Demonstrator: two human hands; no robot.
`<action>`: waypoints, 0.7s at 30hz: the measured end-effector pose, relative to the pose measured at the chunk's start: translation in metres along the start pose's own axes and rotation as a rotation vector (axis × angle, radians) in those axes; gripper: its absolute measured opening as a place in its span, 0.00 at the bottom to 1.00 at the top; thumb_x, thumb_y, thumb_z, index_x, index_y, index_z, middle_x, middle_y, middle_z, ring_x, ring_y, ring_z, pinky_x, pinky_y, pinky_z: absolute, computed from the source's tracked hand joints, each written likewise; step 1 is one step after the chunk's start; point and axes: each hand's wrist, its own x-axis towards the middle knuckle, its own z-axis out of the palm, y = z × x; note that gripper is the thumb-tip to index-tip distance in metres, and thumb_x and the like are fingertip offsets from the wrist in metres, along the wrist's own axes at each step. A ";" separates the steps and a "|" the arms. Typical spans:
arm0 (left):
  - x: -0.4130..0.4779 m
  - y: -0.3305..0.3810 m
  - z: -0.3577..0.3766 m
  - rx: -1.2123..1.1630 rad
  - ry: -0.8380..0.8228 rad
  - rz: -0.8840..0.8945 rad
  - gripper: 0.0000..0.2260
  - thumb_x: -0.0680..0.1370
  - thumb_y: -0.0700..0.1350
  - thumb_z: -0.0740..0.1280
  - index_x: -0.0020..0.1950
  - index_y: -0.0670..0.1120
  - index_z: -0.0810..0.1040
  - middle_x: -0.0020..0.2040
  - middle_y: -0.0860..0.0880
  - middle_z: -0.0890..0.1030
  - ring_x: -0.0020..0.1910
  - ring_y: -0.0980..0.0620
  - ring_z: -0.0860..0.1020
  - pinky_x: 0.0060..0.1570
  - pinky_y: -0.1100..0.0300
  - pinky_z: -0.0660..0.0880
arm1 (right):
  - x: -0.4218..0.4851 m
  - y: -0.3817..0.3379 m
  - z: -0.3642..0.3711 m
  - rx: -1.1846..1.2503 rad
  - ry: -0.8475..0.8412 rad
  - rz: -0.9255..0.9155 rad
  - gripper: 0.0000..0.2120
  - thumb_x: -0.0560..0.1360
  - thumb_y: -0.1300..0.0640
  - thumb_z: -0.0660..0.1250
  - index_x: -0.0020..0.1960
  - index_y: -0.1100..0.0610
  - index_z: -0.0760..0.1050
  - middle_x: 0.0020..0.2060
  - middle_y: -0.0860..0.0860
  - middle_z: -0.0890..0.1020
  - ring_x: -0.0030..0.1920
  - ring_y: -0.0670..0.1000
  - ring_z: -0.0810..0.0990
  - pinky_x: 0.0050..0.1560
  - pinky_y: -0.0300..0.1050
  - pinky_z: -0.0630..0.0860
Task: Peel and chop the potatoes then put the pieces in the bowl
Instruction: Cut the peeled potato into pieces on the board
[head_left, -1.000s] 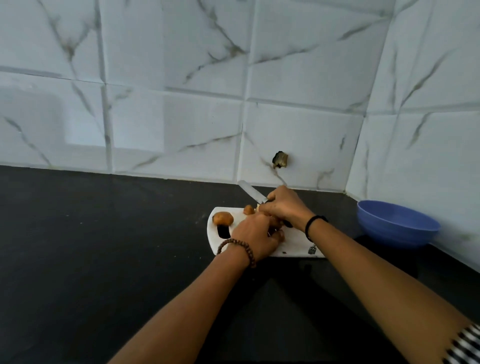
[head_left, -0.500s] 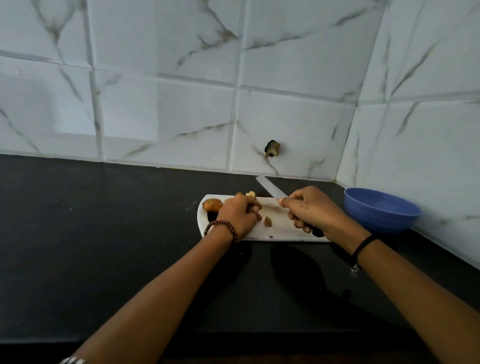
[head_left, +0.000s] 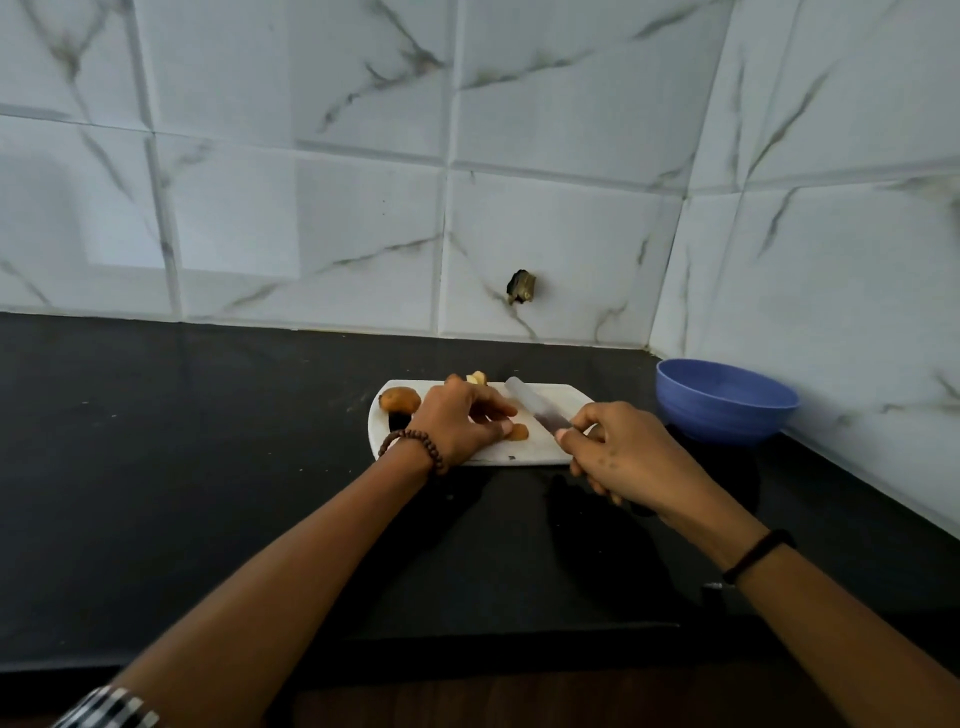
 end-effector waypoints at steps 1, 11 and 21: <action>0.000 0.000 0.000 0.001 0.009 -0.013 0.13 0.72 0.53 0.74 0.54 0.52 0.83 0.54 0.51 0.80 0.50 0.58 0.79 0.52 0.67 0.72 | 0.000 0.002 0.000 -0.002 0.002 0.001 0.07 0.81 0.50 0.64 0.52 0.52 0.78 0.37 0.51 0.85 0.25 0.44 0.77 0.24 0.35 0.72; 0.002 -0.003 0.003 0.023 -0.001 -0.010 0.08 0.70 0.57 0.74 0.46 0.56 0.85 0.52 0.50 0.80 0.48 0.57 0.78 0.49 0.64 0.73 | -0.005 0.002 0.007 -0.076 -0.014 -0.082 0.19 0.81 0.49 0.62 0.72 0.48 0.70 0.45 0.52 0.83 0.28 0.47 0.79 0.26 0.37 0.72; 0.000 0.002 0.004 0.055 0.041 0.014 0.05 0.73 0.53 0.73 0.45 0.54 0.85 0.46 0.50 0.82 0.49 0.57 0.77 0.53 0.59 0.75 | 0.006 -0.009 0.012 -0.225 0.004 -0.131 0.18 0.82 0.51 0.61 0.71 0.51 0.73 0.43 0.53 0.83 0.37 0.52 0.83 0.39 0.47 0.81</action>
